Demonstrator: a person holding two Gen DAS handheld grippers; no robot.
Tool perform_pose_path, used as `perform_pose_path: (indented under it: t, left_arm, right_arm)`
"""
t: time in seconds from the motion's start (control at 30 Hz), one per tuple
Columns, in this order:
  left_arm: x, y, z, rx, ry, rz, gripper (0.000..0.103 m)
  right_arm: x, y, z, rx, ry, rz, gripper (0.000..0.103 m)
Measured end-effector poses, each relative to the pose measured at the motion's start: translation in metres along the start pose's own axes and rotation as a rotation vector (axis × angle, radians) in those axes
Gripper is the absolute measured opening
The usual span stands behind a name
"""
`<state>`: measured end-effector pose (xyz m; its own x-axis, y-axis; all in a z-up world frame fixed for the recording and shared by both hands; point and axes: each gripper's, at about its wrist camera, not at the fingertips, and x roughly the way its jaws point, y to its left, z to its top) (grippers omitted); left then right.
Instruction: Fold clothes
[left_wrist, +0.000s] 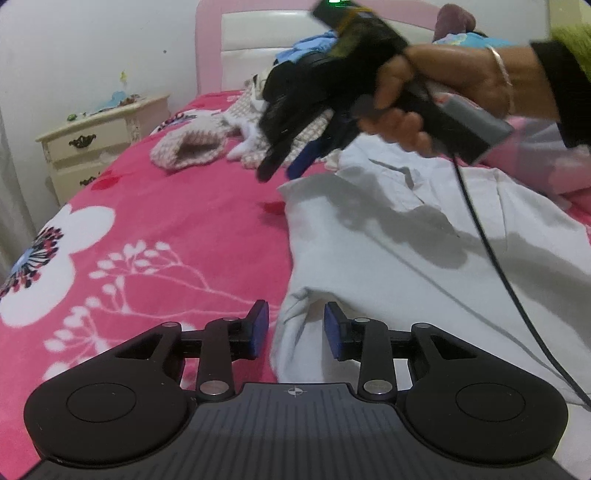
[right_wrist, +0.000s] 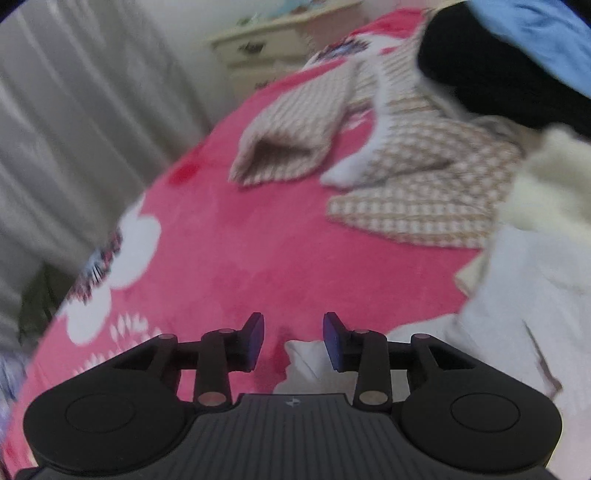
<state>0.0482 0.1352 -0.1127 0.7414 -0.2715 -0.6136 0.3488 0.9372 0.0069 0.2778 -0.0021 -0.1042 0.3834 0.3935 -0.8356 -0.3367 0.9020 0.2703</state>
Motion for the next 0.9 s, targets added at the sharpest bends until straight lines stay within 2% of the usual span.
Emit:
perform_pose_path:
  t: [0.03,0.1,0.13,0.2,0.27,0.43,0.63,0.73,0.83,0.9]
  left_arm:
    - [0.002,-0.001,0.000,-0.005,0.003,-0.001,0.022]
    - [0.004,-0.003,-0.001,-0.007,0.005,0.006,0.008]
    - [0.004,-0.003,-0.002,-0.008,0.005,0.014,0.007]
    - [0.002,-0.001,-0.003,-0.025,0.013,0.020,0.003]
    - [0.001,0.003,-0.005,-0.054,0.017,0.019,0.002]
    - [-0.001,0.009,-0.005,-0.104,0.022,0.014,0.002]
    - [-0.002,0.012,-0.008,-0.151,0.032,0.006,0.002]
    - [-0.002,0.014,-0.008,-0.161,0.033,0.004,0.005]
    - [-0.003,0.019,-0.008,-0.182,0.036,-0.008,0.006]
    - [-0.005,0.023,-0.007,-0.193,0.043,-0.019,0.012]
  right_arm:
    - [0.007,0.004,0.000,-0.029,0.029,-0.016,0.035]
    - [0.016,0.012,-0.001,-0.093,0.077,-0.045,0.012]
    - [0.019,0.014,-0.003,-0.126,0.092,-0.057,0.002]
    - [0.013,0.015,-0.008,-0.144,0.035,-0.073,0.002]
    - [0.006,0.010,-0.011,-0.107,-0.039,-0.084,0.002]
    - [0.001,-0.002,-0.023,0.003,-0.200,-0.010,0.002]
    - [0.021,-0.027,-0.036,0.205,-0.271,0.084,0.002]
    - [0.021,-0.052,-0.039,0.379,-0.320,0.145,0.002]
    - [0.006,-0.076,-0.039,0.488,-0.359,0.128,0.004]
    - [-0.013,-0.086,-0.036,0.472,-0.382,0.106,0.004]
